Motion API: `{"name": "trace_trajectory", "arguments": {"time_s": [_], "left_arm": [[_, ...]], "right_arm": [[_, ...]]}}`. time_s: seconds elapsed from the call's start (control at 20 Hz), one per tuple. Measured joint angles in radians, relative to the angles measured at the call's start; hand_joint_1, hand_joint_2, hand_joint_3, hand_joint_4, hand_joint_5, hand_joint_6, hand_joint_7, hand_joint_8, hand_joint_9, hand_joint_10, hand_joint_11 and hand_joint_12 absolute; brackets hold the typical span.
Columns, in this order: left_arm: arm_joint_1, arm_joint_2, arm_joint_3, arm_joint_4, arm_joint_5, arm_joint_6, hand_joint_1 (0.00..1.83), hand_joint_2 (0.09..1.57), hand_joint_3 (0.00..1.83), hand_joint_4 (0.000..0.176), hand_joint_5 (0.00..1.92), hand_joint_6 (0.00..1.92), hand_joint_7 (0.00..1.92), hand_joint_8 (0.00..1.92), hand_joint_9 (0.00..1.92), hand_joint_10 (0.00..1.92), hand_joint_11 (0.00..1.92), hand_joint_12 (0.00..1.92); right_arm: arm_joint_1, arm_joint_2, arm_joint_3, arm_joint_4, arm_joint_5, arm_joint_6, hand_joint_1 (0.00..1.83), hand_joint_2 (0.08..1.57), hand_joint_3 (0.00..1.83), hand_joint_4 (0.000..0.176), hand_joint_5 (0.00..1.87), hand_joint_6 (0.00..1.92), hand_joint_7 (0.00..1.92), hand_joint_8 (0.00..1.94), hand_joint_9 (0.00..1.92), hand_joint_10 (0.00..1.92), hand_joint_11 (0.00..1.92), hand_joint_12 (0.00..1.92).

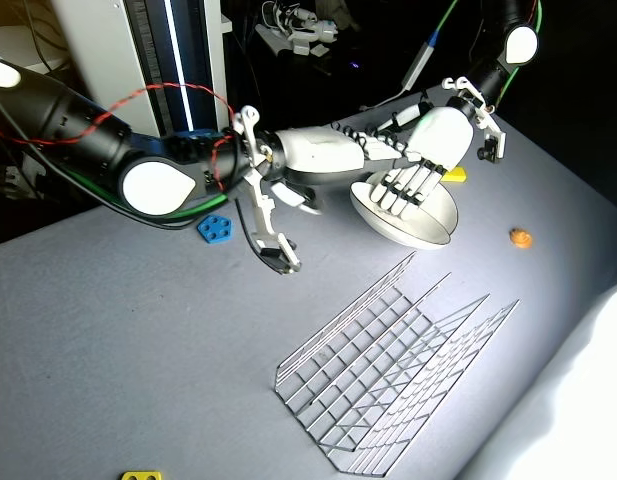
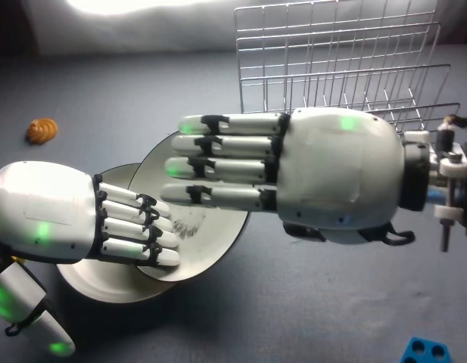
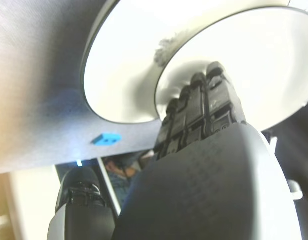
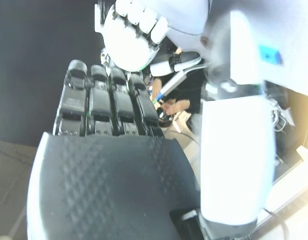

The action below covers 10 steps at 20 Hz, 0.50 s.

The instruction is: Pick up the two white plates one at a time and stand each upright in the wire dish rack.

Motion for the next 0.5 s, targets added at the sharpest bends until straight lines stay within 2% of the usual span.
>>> {"name": "trace_trajectory", "arguments": {"time_s": [0.05,0.1,0.2,0.35,0.5], "left_arm": [[0.000,0.000,0.000,0.000,0.000,0.000,0.00,1.02,0.00,0.000,0.00,0.00,0.00,0.00,0.00,0.00,0.00,0.00],[0.000,0.000,0.000,-0.001,0.000,0.000,0.00,1.02,0.00,0.000,0.00,0.00,0.00,0.00,0.00,0.00,0.00,0.00],[0.000,0.000,0.000,-0.001,0.000,0.000,0.00,1.02,0.00,0.000,0.00,0.00,0.00,0.00,0.00,0.00,0.00,0.00],[0.000,-0.003,0.004,-0.002,-0.002,-0.001,0.00,1.03,0.01,0.000,0.00,0.00,0.00,0.00,0.00,0.00,0.00,0.00],[0.000,-0.005,0.014,-0.001,-0.007,-0.004,0.00,1.03,0.01,0.000,0.00,0.00,0.00,0.00,0.00,0.00,0.00,0.00]], "right_arm": [[0.008,-0.012,0.006,0.008,-0.011,-0.008,1.18,0.91,0.00,0.000,0.00,0.00,0.00,0.00,0.00,0.00,0.01,0.25],[0.013,-0.024,0.016,0.011,-0.022,-0.017,1.17,0.91,0.00,0.000,0.00,0.00,0.00,0.00,0.00,0.00,0.00,0.32],[0.029,-0.061,0.044,0.027,-0.079,-0.021,1.16,0.94,0.00,0.000,0.00,0.00,0.00,0.00,0.00,0.00,0.00,0.27],[0.036,-0.082,0.076,0.055,-0.132,-0.024,1.13,0.96,0.01,0.000,0.00,0.00,0.00,0.00,0.00,0.00,0.00,0.07],[0.036,-0.096,0.103,0.060,-0.153,-0.034,1.09,0.98,0.01,0.000,0.00,0.00,0.00,0.00,0.00,0.00,0.00,0.00]]}}
